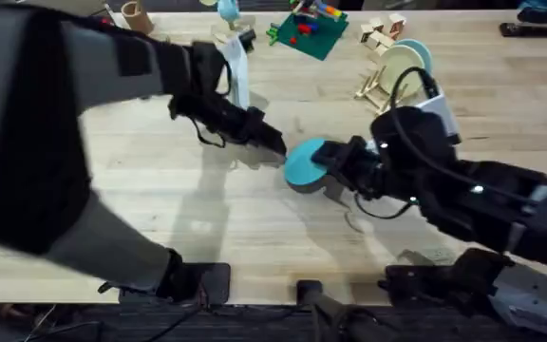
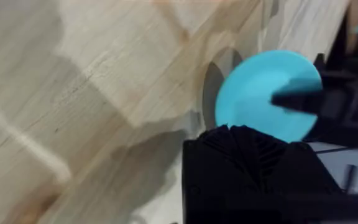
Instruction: Pick up the plates from the table one by one and place each into a slot on the dish rack.
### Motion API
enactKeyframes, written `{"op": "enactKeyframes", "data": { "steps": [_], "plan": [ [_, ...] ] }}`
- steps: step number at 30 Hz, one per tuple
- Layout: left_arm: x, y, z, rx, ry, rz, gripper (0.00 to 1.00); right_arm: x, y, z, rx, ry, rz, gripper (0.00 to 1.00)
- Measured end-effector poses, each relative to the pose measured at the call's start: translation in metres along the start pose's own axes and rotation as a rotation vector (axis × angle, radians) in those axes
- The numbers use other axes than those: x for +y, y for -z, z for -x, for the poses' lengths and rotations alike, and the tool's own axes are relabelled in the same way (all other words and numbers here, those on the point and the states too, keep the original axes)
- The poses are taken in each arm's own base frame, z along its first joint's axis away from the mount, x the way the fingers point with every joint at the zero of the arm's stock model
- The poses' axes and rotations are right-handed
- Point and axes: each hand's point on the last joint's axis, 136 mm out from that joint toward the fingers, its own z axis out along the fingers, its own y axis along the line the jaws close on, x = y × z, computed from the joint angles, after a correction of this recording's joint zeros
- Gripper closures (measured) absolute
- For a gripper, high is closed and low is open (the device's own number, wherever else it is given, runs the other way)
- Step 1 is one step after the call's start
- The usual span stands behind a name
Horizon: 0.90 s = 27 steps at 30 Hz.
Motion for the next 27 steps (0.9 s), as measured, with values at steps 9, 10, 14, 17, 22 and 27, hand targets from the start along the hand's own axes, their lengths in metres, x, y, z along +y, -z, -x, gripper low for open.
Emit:
{"op": "enactKeyframes", "data": {
  "steps": [9, 10, 14, 17, 22, 27],
  "plan": [
    [-0.051, 0.067, 0.015, -0.123, -0.204, 0.217, 0.961, 0.002, 0.042, 0.033, -0.025, 0.242, -0.134, 0.968],
    [-0.054, 0.072, 0.013, -0.129, -0.212, 0.239, 0.961, 0.008, 0.048, 0.039, -0.032, 0.281, -0.138, 0.968],
    [-0.067, 0.094, 0.001, -0.156, -0.227, 0.341, 0.961, 0.028, 0.073, 0.063, -0.061, 0.431, -0.153, 0.968],
    [-0.077, 0.112, -0.008, -0.194, -0.235, 0.423, 0.961, 0.038, 0.092, 0.079, -0.082, 0.538, -0.172, 0.968],
    [-0.098, 0.143, -0.023, -0.292, -0.273, 0.545, 0.961, 0.045, 0.119, 0.103, -0.112, 0.704, -0.218, 0.97],
    [-0.116, 0.169, -0.035, -0.404, -0.313, 0.64, 0.962, 0.048, 0.141, 0.12, -0.107, 0.831, -0.276, 0.974]
  ]
}}
